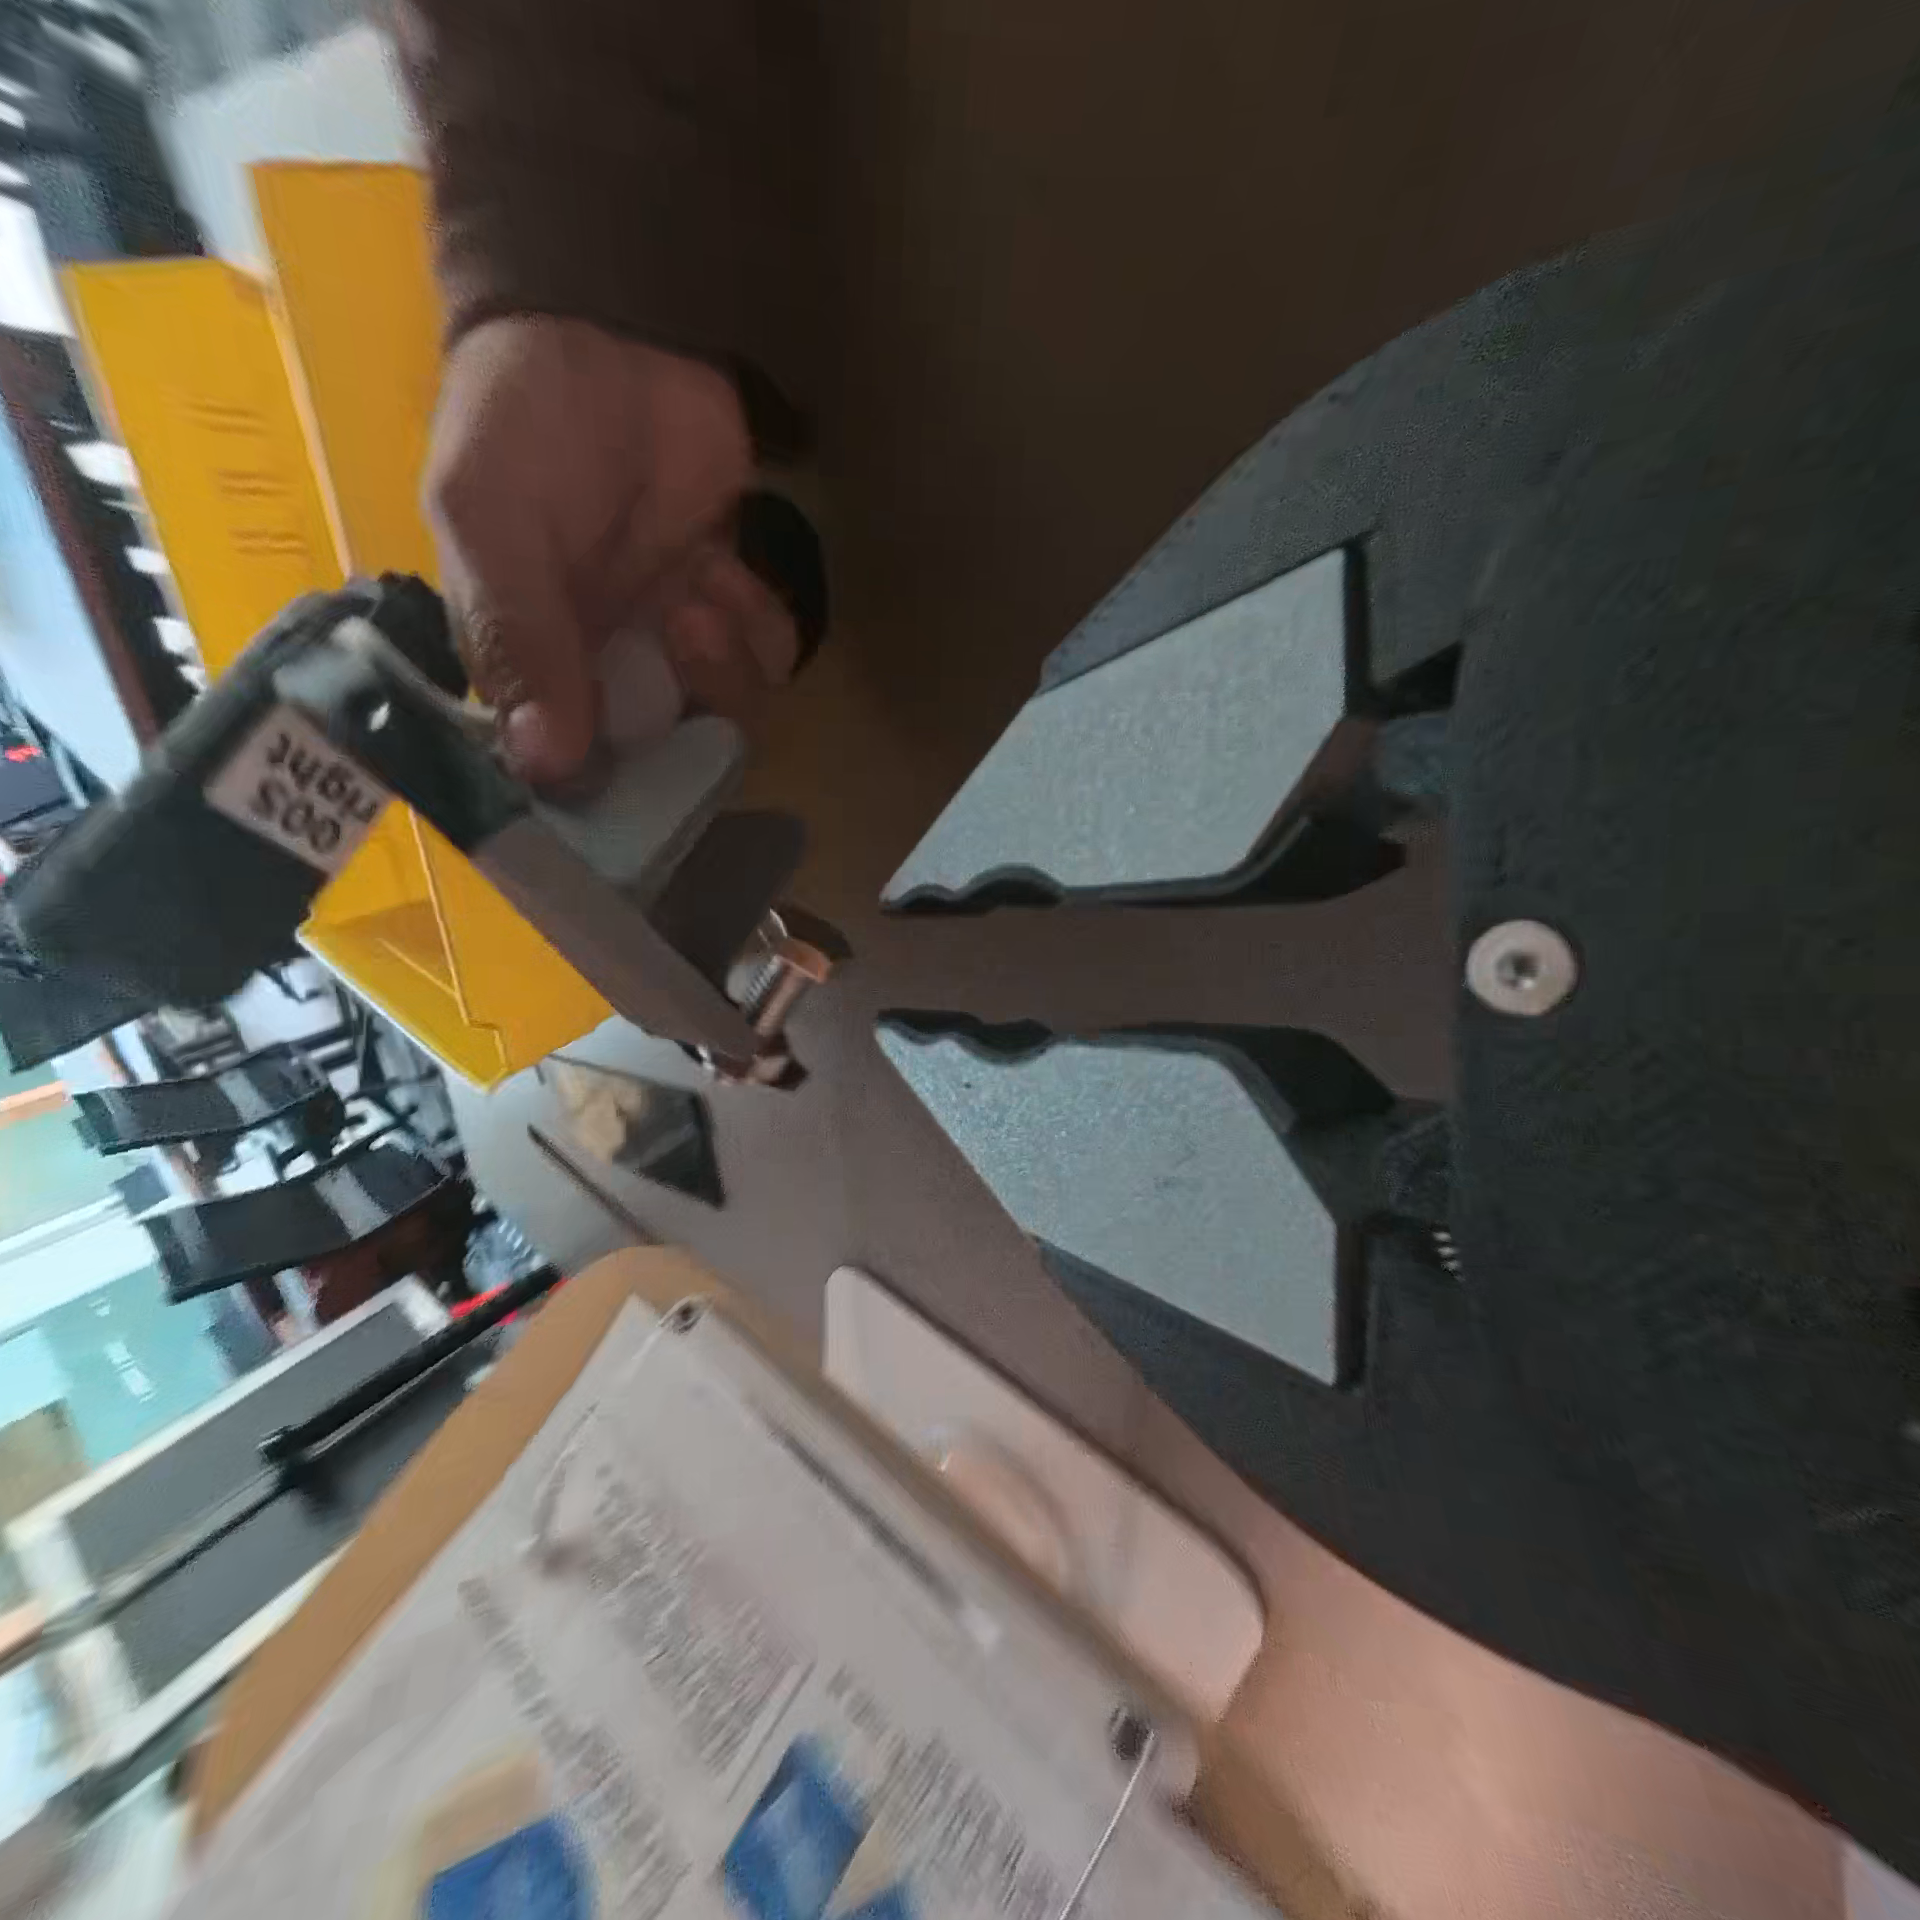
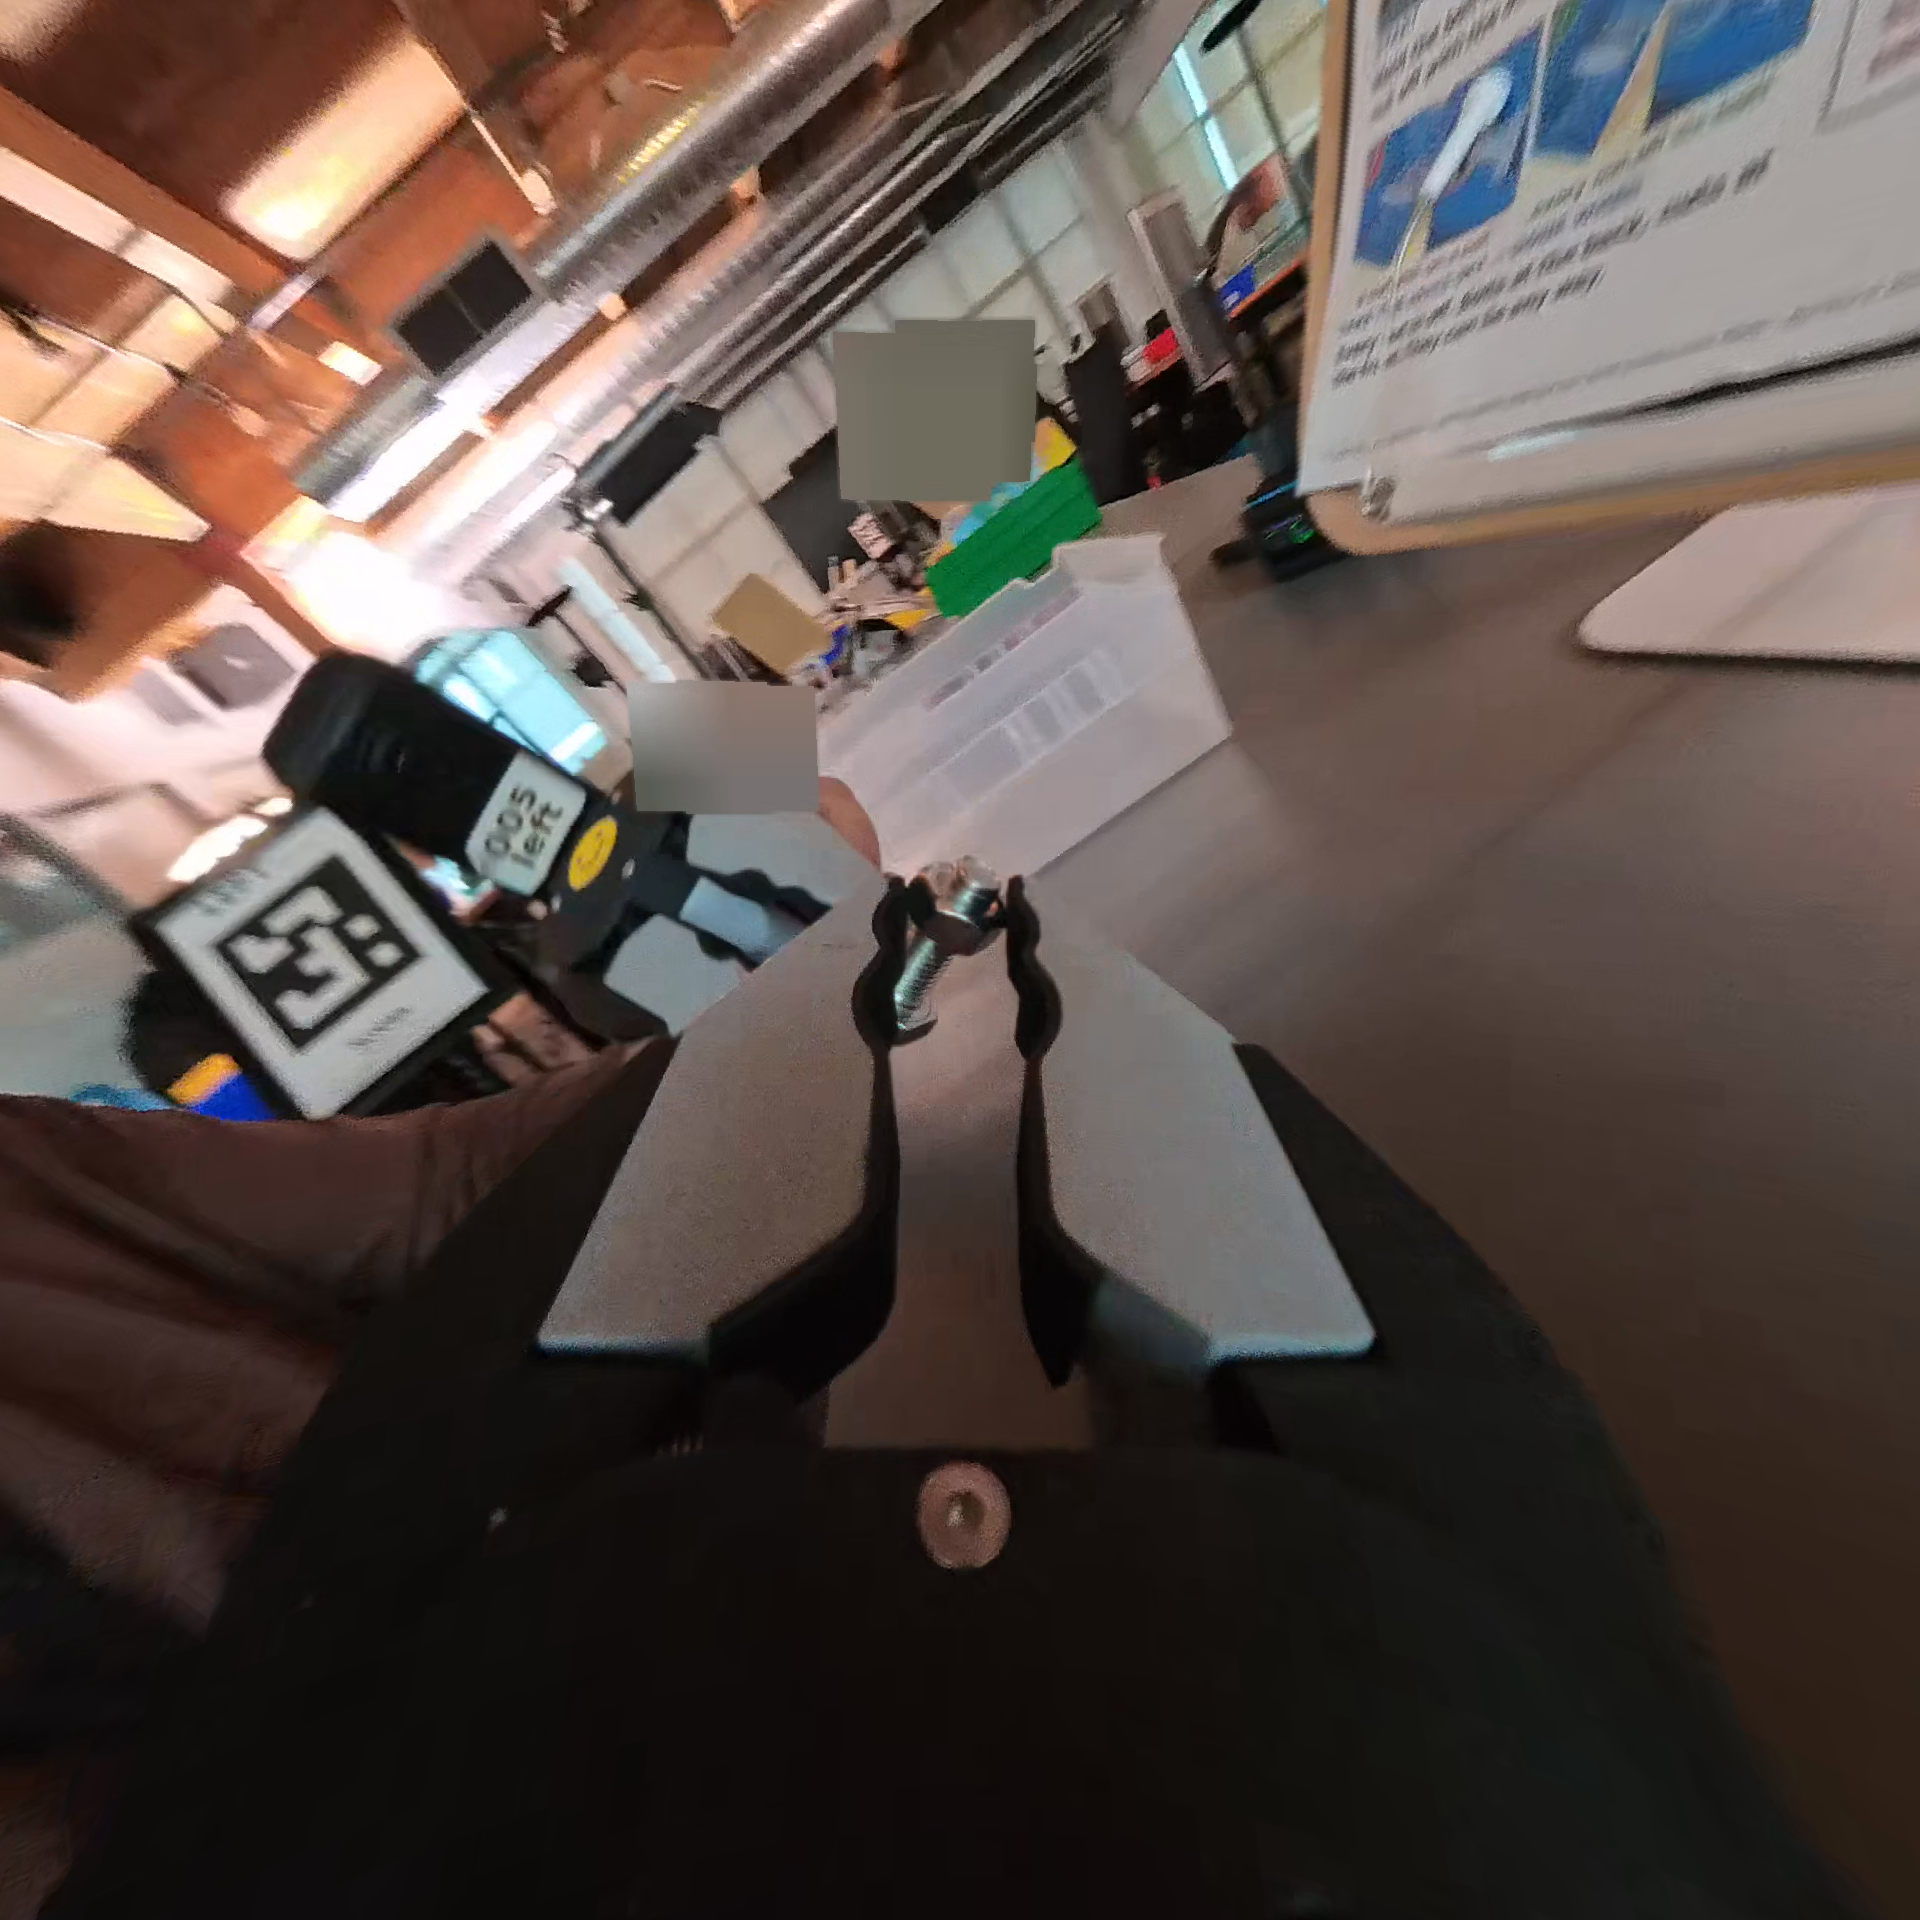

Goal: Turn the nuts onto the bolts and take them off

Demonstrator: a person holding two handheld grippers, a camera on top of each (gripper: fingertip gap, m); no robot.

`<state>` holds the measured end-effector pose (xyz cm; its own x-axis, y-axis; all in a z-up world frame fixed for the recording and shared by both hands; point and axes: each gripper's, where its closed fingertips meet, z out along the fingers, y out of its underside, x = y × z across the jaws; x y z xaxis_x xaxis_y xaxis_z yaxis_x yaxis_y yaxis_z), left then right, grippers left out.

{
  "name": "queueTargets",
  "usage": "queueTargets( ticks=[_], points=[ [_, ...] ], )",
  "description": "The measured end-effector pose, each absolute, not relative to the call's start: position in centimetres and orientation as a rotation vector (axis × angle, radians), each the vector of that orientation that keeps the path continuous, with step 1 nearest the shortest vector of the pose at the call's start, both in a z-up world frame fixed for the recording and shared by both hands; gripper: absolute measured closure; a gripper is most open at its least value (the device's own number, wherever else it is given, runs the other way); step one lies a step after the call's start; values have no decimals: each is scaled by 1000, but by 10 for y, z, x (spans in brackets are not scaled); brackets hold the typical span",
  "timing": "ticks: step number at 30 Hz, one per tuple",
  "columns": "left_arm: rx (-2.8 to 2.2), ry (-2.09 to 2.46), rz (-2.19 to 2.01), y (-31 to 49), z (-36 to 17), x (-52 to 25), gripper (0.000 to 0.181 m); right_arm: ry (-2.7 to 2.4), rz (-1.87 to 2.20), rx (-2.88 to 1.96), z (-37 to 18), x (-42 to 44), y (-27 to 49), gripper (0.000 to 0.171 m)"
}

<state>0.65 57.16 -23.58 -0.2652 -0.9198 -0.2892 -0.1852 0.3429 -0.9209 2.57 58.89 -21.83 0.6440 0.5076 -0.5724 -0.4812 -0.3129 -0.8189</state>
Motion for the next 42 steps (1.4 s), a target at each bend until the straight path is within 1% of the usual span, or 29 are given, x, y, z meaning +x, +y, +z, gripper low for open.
queueTargets(
  ticks=[3, 5, 6, 8, 10, 12, 19, 27, 30, 32, 33, 34, 37, 39, 40, 41, 42],
  points=[
    [-1197, 1637, -1281, 578, -236, 8, 153, -41, 764, -1649, -219, 34, 592, 156],
    [-1291, 1619, -1463, 575, -236, 9, 136, -86, 622, -1670, -220, 34, 594, 156],
    [-1327, 1601, -1534, 574, -236, 9, 137, -115, 581, -1677, -220, 31, 594, 156],
    [-1366, 1567, -1635, 573, -235, 10, 145, -170, 529, -1675, -219, 22, 596, 156],
    [-1383, 1561, -1671, 574, -235, 10, 149, -218, 488, -1653, -216, 15, 596, 156],
    [-1381, 1549, -1679, 576, -234, 9, 158, -252, 453, -1654, -216, 10, 596, 156],
    [-1426, 1509, -1851, 573, -231, 7, 173, -347, 281, -1652, -216, 1, 596, 156],
    [-1357, 1545, -1816, 568, -227, 6, 173, -326, 372, -1622, -212, -3, 594, 155],
    [-1331, 1585, -1734, 570, -231, 4, 173, -300, 449, -1626, -214, -5, 593, 155],
    [-1283, 1611, -1652, 569, -233, 5, 173, -277, 528, -1643, -217, -6, 593, 149],
    [-1259, 1616, -1623, 568, -232, 5, 173, -276, 570, -1630, -215, -6, 591, 139],
    [-1237, 1613, -1601, 567, -231, 5, 173, -277, 615, -1607, -212, -8, 589, 132],
    [-1164, 1574, -1544, 568, -221, 4, 173, -223, 674, -1589, -209, -1, 588, 136],
    [-1150, 1524, -1481, 579, -217, 2, 173, -184, 679, -1594, -209, 6, 587, 143],
    [-1132, 1490, -1495, 583, -210, 0, 174, -156, 643, -1608, -211, 13, 588, 166],
    [-1120, 1449, -1523, 586, -203, -3, 174, -139, 602, -1608, -212, 20, 588, 171],
    [-1119, 1426, -1537, 589, -200, -5, 174, -139, 595, -1596, -209, 21, 587, 160]
  ],
)
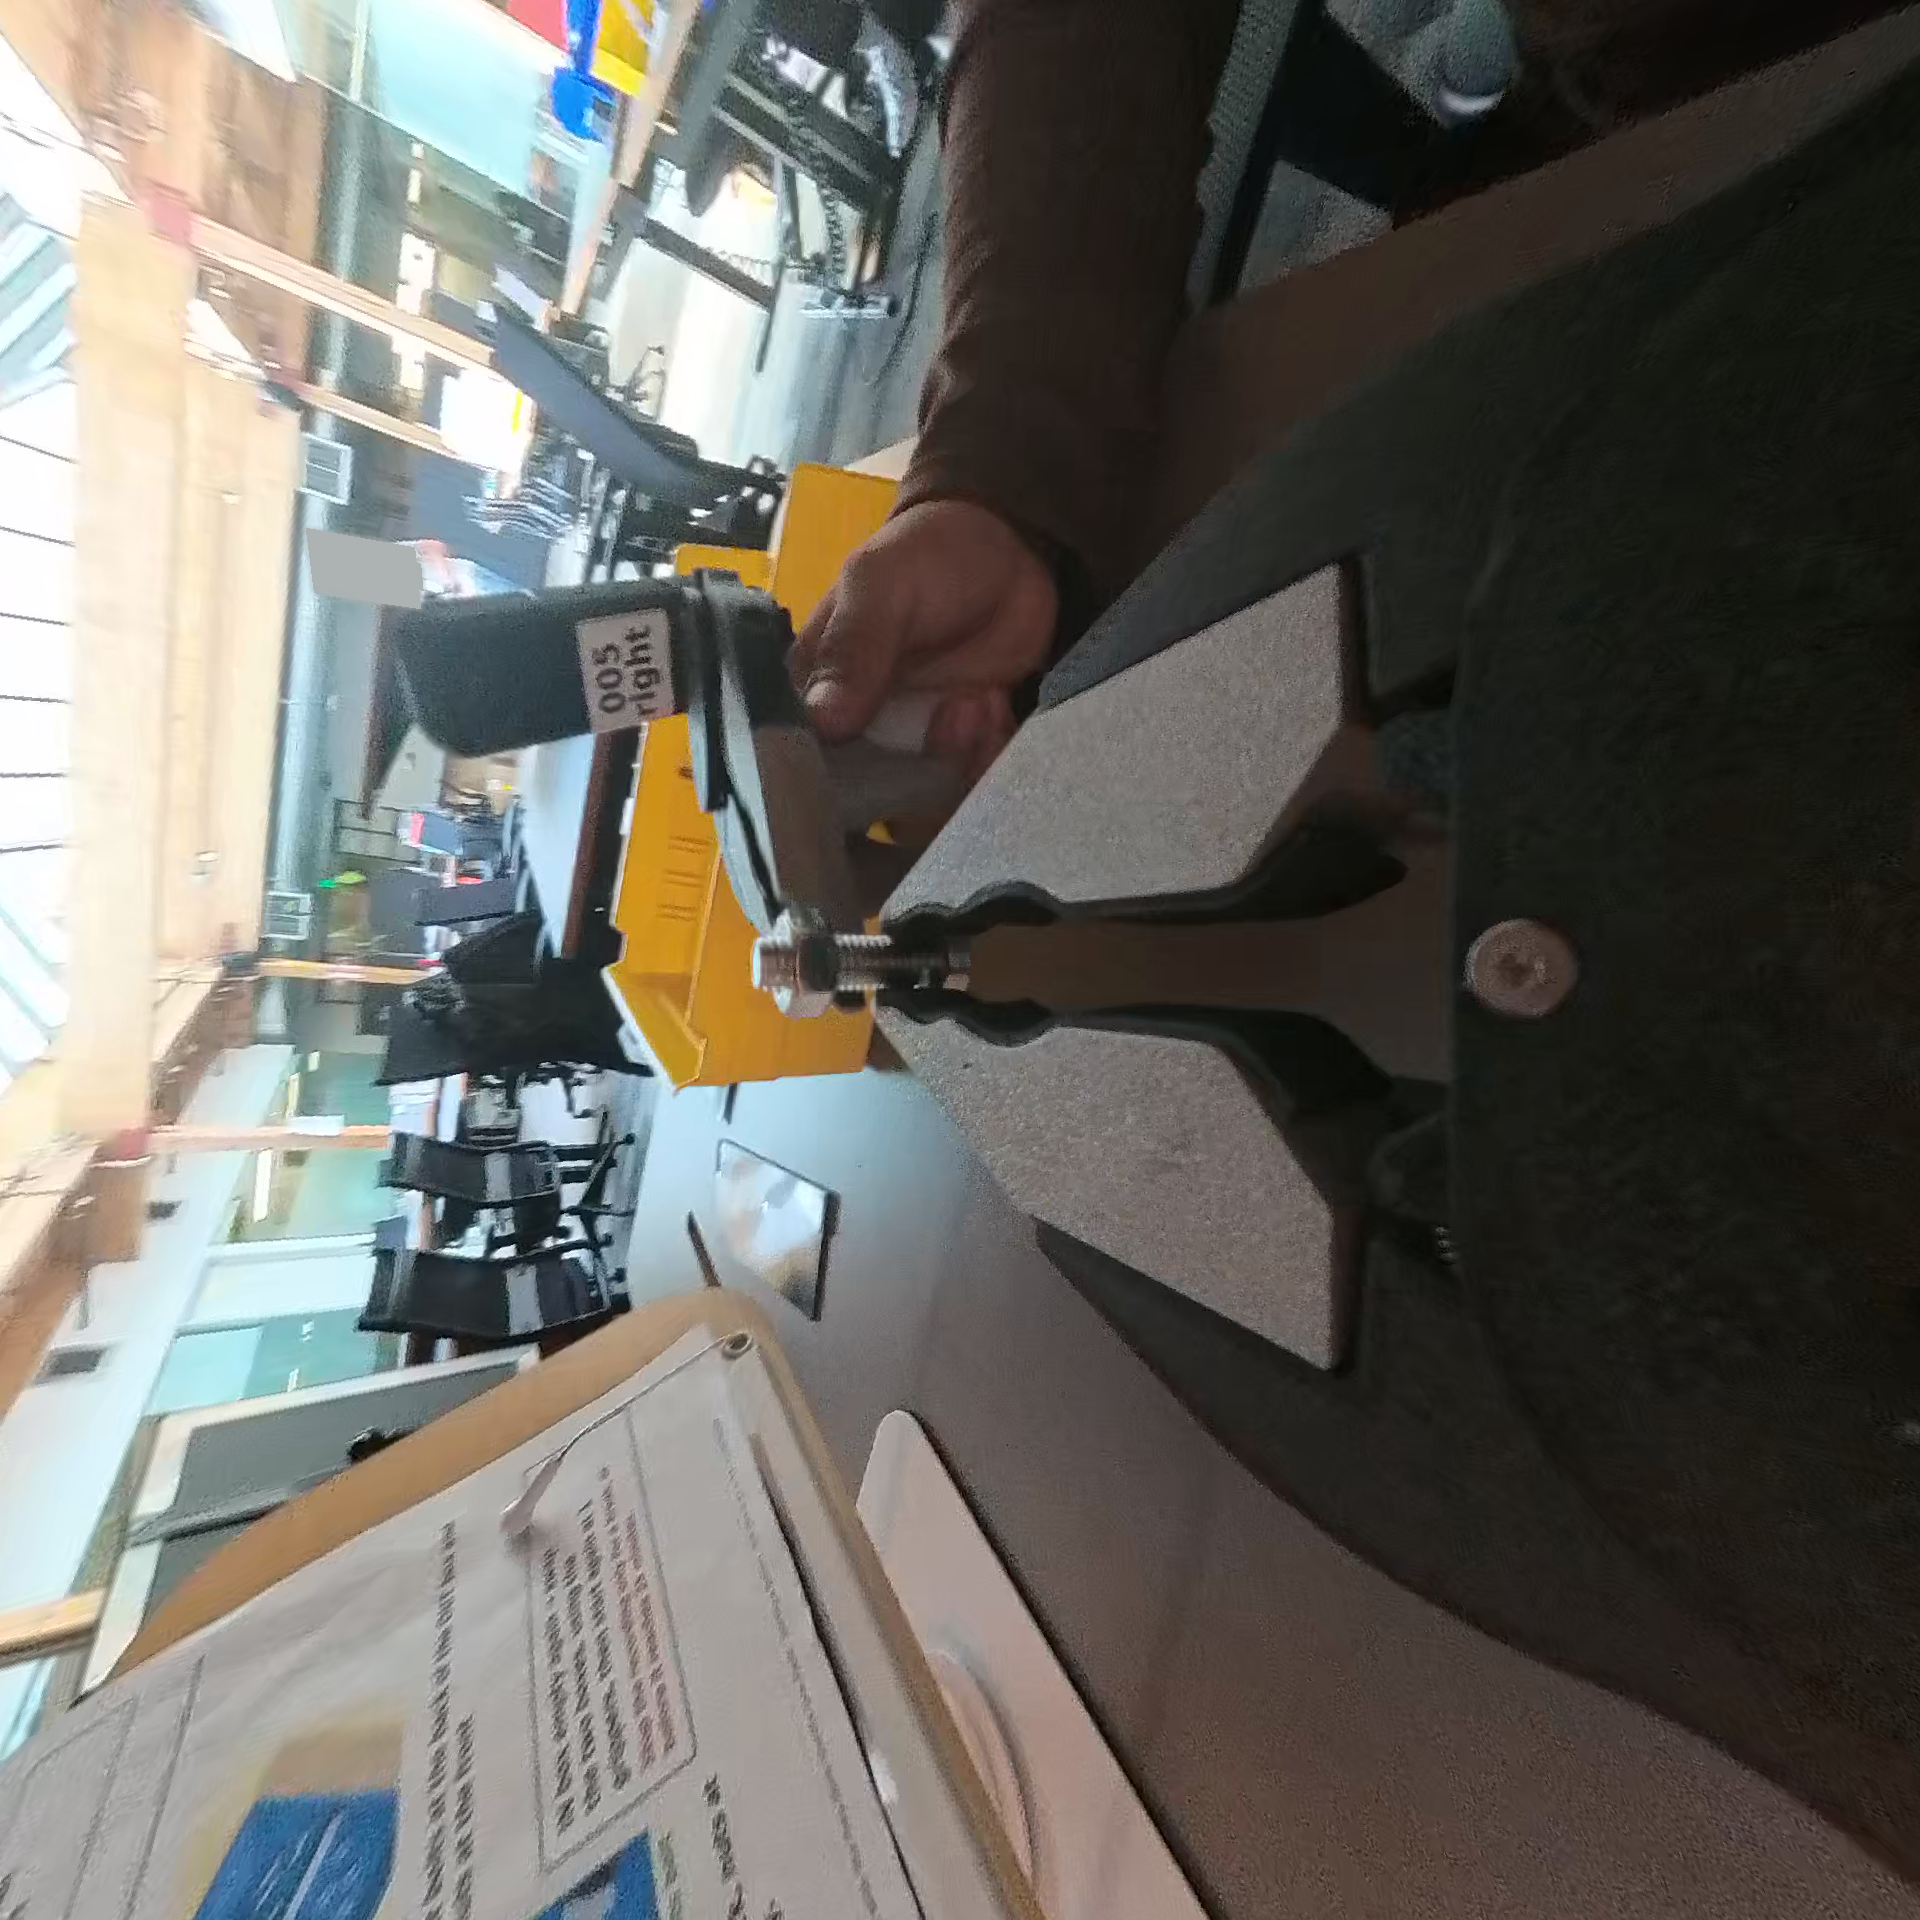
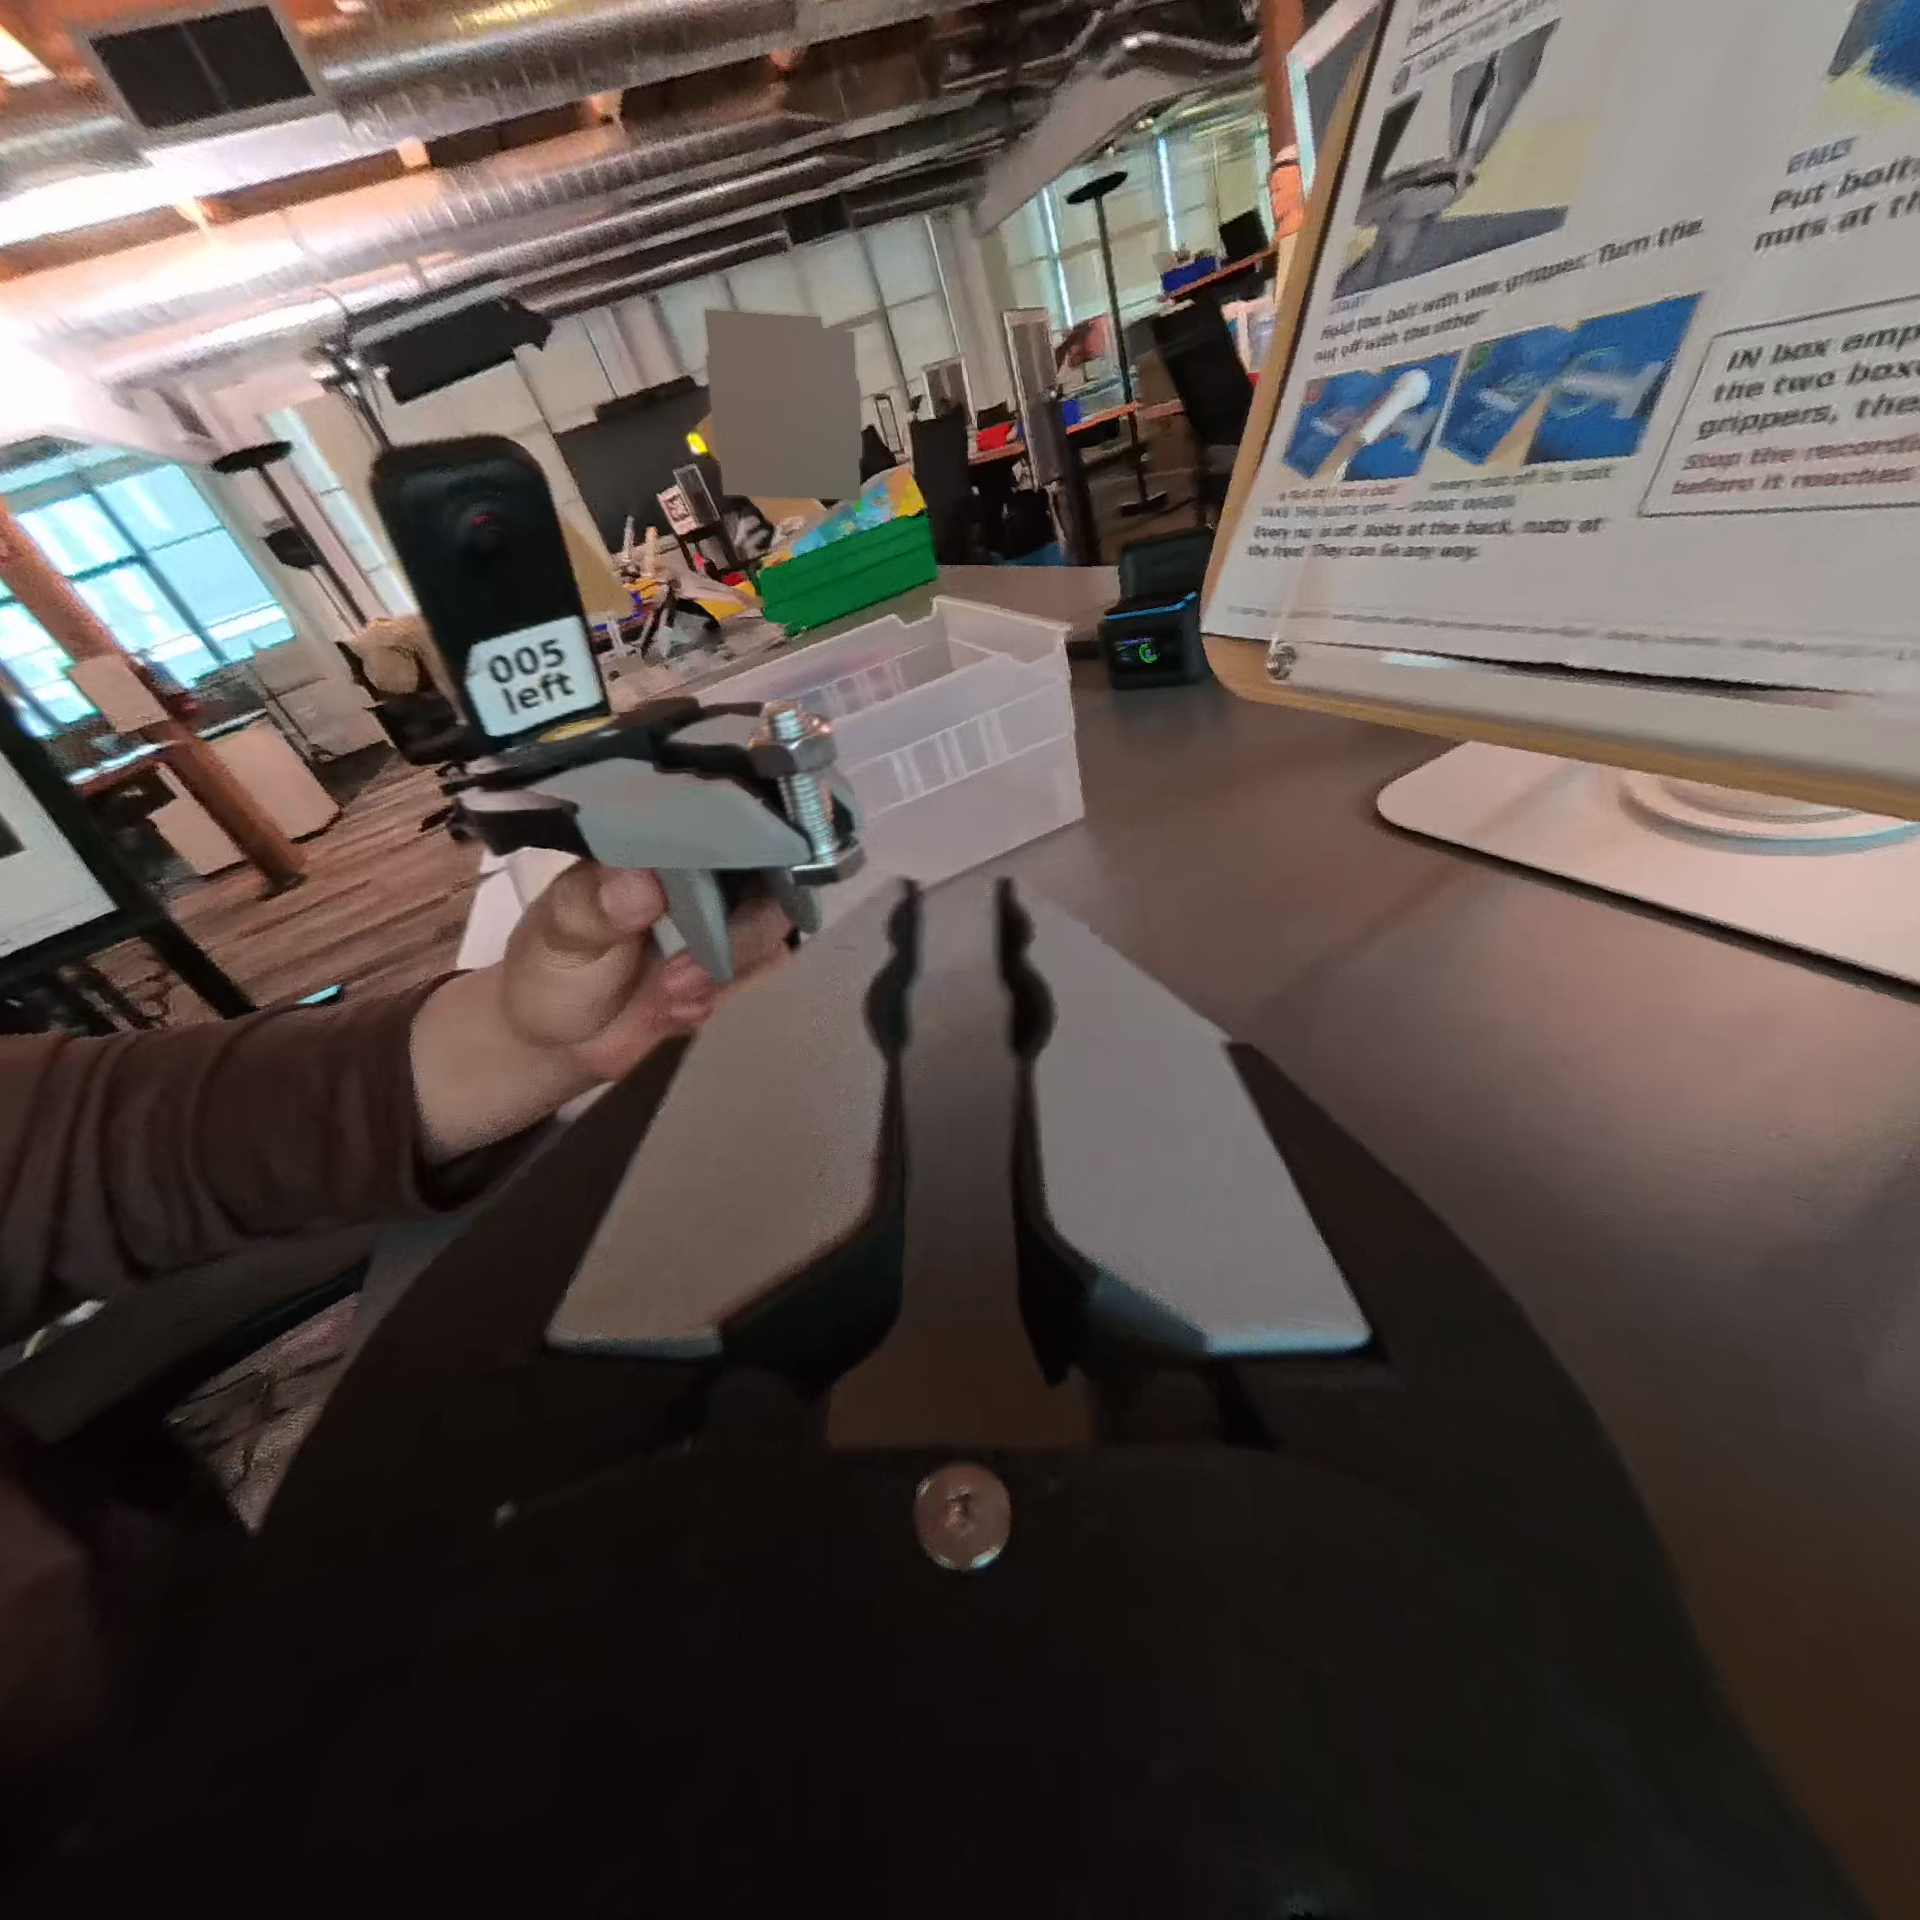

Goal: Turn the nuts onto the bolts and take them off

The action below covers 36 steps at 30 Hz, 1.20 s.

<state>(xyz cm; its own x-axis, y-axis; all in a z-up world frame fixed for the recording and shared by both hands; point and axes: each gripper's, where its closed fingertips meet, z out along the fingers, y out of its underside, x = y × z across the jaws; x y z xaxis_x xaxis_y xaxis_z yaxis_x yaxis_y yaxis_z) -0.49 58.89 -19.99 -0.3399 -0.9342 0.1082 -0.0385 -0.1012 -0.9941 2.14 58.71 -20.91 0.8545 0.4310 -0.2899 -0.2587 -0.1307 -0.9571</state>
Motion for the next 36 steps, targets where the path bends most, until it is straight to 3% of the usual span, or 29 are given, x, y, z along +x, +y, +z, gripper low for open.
queueTargets(
  ticks=[4, 7, 9, 13, 14, 17, 19, 20, 24, 25, 30, 33, 35, 36],
  points=[
    [-1124, 1514, -1483, 581, -212, -1, 173, -248, 637, -1531, -197, -3, 585, 130],
    [-1082, 1584, -1432, 566, -217, 2, 173, -263, 600, -1558, -201, -11, 590, 139],
    [-1085, 1560, -1379, 571, -215, 2, 173, -226, 602, -1576, -202, -5, 591, 136],
    [-1090, 1449, -1551, 585, -195, -8, 174, -99, 505, -1596, -206, 26, 593, 156],
    [-1091, 1439, -1544, 588, -194, -9, 174, -134, 562, -1574, -201, 19, 590, 140],
    [-1086, 1508, -1470, 581, -203, -6, 174, -244, 652, -1499, -188, -8, 585, 124],
    [-1071, 1566, -1433, 571, -210, -2, 173, -289, 596, -1513, -188, -17, 586, 129],
    [-1067, 1575, -1419, 568, -211, -1, 173, -271, 555, -1530, -191, -14, 588, 142],
    [-1124, 1514, -1393, 584, -211, 1, 173, -152, 531, -1577, -200, 9, 591, 139],
    [-1119, 1496, -1411, 587, -208, -2, 173, -101, 460, -1608, -205, 23, 593, 164],
    [-1111, 1524, -1411, 583, -211, -1, 173, -199, 563, -1492, -184, 1, 587, 119],
    [-1072, 1534, -1400, 574, -208, -1, 174, -197, 532, -1543, -192, -2, 595, 130],
    [-1089, 1494, -1390, 582, -204, -2, 173, -156, 535, -1553, -192, 6, 595, 123],
    [-1079, 1463, -1433, 585, -198, -6, 174, -95, 503, -1565, -195, 19, 595, 144]
  ],
)
